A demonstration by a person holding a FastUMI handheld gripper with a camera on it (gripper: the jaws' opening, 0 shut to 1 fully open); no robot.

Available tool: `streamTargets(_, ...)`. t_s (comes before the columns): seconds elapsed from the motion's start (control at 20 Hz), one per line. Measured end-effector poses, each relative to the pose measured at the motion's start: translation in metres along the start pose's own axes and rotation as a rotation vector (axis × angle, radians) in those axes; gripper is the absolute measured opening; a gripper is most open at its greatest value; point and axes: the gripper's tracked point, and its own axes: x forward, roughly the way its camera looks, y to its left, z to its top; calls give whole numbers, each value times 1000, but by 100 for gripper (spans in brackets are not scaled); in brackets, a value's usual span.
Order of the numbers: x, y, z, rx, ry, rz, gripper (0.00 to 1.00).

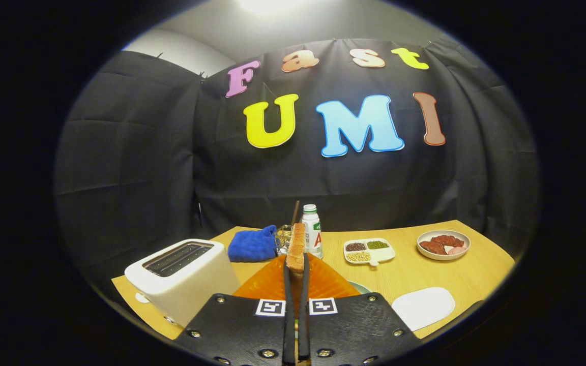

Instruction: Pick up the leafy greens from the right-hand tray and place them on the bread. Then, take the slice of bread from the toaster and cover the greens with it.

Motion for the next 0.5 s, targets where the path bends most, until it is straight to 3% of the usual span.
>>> streamTargets(0.5,26,-11,-31,95,56,1,3)
